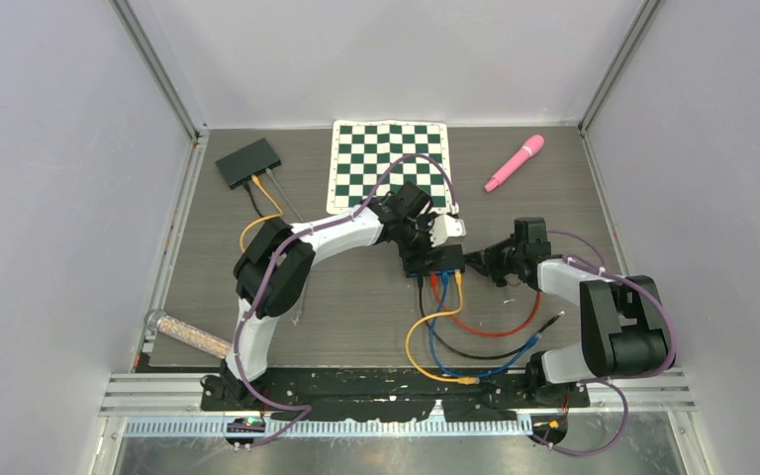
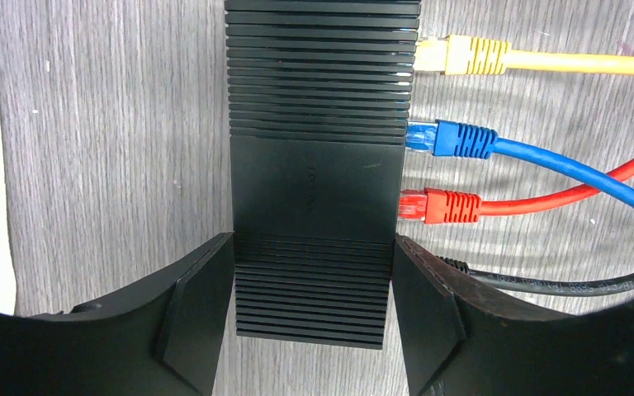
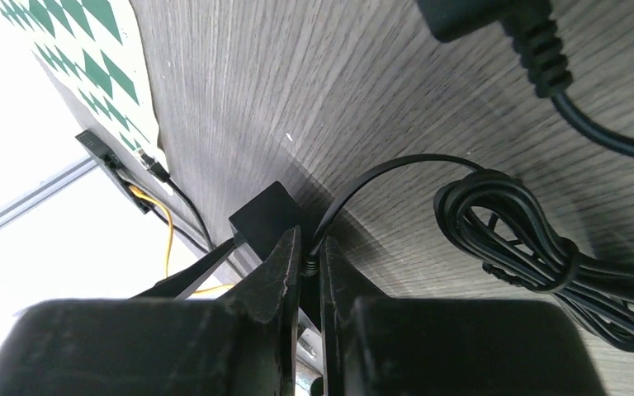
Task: Pull the plug from the switch port
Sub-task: Pull the power from the switch port.
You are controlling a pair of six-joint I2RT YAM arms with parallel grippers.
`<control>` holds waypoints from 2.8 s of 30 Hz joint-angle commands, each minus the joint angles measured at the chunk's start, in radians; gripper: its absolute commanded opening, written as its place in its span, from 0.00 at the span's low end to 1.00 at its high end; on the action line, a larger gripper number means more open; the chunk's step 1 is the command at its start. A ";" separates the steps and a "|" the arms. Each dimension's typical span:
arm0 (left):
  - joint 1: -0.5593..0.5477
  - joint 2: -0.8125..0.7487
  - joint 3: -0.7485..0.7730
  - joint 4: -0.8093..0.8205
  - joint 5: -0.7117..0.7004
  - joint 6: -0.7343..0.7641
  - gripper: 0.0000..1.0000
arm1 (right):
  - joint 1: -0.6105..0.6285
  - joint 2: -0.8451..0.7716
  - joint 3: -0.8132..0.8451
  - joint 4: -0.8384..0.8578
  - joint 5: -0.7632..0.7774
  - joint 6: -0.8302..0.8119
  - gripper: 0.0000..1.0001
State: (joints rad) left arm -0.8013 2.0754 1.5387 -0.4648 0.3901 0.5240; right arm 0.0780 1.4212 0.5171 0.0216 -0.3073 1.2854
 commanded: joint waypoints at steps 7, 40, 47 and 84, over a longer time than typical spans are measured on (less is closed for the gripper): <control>0.022 -0.002 -0.025 -0.090 -0.008 -0.008 0.49 | -0.044 -0.011 -0.094 0.228 -0.049 0.048 0.05; 0.025 0.000 -0.021 -0.094 -0.003 -0.016 0.47 | -0.096 -0.007 -0.090 0.315 -0.171 -0.013 0.05; 0.025 -0.001 -0.024 -0.091 -0.002 -0.017 0.46 | -0.078 -0.177 -0.012 0.023 0.117 -0.232 0.05; 0.032 -0.429 -0.322 0.450 -0.240 -0.334 1.00 | -0.136 -0.374 0.497 -0.436 0.139 -0.659 0.05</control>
State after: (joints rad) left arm -0.7765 1.7798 1.3098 -0.2893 0.2554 0.3157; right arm -0.0326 1.0710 0.8597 -0.3092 -0.2035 0.7757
